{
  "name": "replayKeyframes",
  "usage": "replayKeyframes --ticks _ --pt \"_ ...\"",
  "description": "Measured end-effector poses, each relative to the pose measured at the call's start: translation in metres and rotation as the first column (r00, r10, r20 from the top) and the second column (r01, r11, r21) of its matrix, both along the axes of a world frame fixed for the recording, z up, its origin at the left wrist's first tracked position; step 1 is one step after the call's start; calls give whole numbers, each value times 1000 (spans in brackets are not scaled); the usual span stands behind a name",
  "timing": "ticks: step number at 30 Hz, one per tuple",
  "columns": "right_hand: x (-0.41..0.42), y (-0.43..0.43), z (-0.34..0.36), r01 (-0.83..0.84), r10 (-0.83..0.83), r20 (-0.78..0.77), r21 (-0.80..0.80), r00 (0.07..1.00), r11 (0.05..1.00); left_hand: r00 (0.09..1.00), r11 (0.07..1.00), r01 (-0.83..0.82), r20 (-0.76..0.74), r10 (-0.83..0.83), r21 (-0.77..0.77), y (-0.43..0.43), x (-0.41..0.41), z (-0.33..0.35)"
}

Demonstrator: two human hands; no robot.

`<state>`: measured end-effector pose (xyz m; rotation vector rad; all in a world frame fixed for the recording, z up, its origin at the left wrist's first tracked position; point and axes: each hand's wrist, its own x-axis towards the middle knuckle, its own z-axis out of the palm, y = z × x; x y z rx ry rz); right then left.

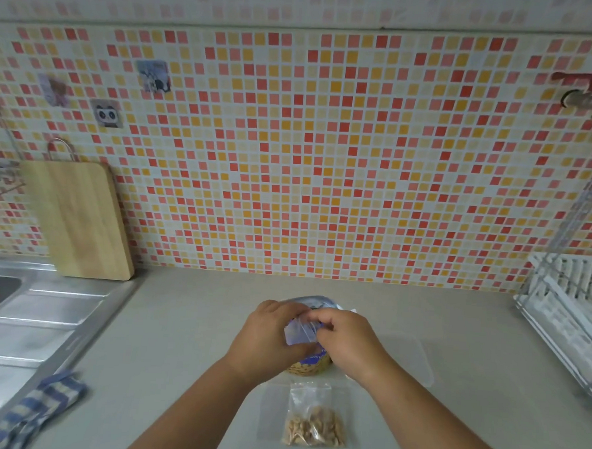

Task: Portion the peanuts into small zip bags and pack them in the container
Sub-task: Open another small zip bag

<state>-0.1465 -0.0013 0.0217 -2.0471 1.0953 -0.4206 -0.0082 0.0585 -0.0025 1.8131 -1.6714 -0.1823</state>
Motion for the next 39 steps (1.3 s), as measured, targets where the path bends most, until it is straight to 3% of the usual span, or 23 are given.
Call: replayKeyframes --ticks 6,10,13,15,17,24,29,31,34,36,39 --pt "1 -9 0 -89 89 13 1 996 996 999 999 35 -27 -34 15 -1 4 -2" --pt "-1 -26 2 78 -67 92 -120 993 990 995 999 -13 -95 17 42 -2 15 -8" --pt "-3 -46 0 85 -181 -257 -344 949 935 994 997 -5 -105 13 78 -2 21 -11" --pt "-1 -54 1 17 -184 -480 -330 858 944 995 995 5 -102 6 102 -4 22 -13" --pt "5 -59 2 -28 -153 -583 -289 798 957 996 992 1 -85 10 123 -6 24 -14" --pt "31 -56 -3 -129 -45 -671 -208 740 970 999 964 -13 40 3 267 -15 22 -10" --pt "25 -57 11 -247 -64 -659 -368 750 896 1000 959 17 -8 -15 281 -16 25 -8" --pt "33 -62 15 -218 -75 -710 -312 700 925 1000 956 21 -25 -15 291 -17 28 -9" --pt "49 -68 8 -68 -18 -789 -75 614 995 999 952 30 -45 -18 305 -18 30 -11" --pt "55 -70 -4 -16 20 -801 13 599 1000 998 950 43 -50 -29 309 -19 29 -12" --pt "55 -68 -13 -36 33 -786 14 618 999 998 949 54 -44 -43 312 -19 29 -12"
